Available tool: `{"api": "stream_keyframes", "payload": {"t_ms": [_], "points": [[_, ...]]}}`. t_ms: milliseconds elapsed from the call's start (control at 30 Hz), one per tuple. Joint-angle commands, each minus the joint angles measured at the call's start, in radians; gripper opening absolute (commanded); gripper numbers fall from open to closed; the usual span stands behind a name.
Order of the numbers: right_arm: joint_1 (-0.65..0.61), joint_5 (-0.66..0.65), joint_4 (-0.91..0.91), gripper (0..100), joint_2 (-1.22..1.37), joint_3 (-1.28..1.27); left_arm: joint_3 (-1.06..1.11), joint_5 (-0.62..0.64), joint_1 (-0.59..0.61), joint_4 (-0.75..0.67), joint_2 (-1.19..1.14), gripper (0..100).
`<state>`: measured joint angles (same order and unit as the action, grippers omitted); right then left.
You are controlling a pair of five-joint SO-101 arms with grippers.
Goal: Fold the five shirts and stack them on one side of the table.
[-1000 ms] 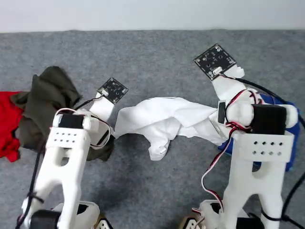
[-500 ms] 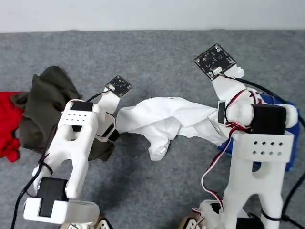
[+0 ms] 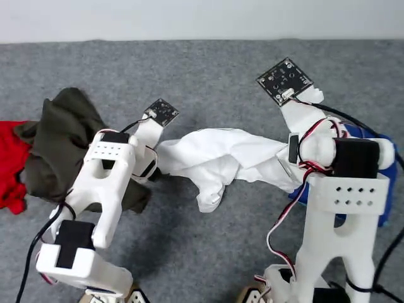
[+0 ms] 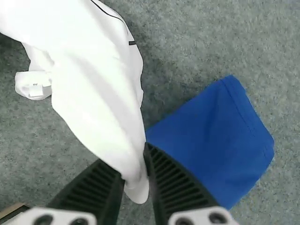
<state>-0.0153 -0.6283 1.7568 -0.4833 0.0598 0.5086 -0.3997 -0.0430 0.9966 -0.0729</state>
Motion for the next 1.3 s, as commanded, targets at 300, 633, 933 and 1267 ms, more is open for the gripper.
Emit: {"api": "stream_keyframes", "payload": {"t_ms": [300, 633, 933, 1267], "points": [[0.019, -0.009, 0.036, 0.9, -0.033, 0.106, -0.229, 0.074, 0.098, 0.204, 0.221, 0], [0.019, -0.087, -0.208, 0.9, -0.031, 0.296, -0.542, 0.097, 0.193, 0.287, 0.591, 0], [0.015, -0.170, -0.493, 0.9, -0.031, 0.377, -0.769, -0.029, 0.192, 0.287, 0.694, 0], [0.019, -0.226, -0.610, 0.9, -0.087, 0.471, -0.915, -0.176, 0.193, 0.295, 0.796, 0]]}}
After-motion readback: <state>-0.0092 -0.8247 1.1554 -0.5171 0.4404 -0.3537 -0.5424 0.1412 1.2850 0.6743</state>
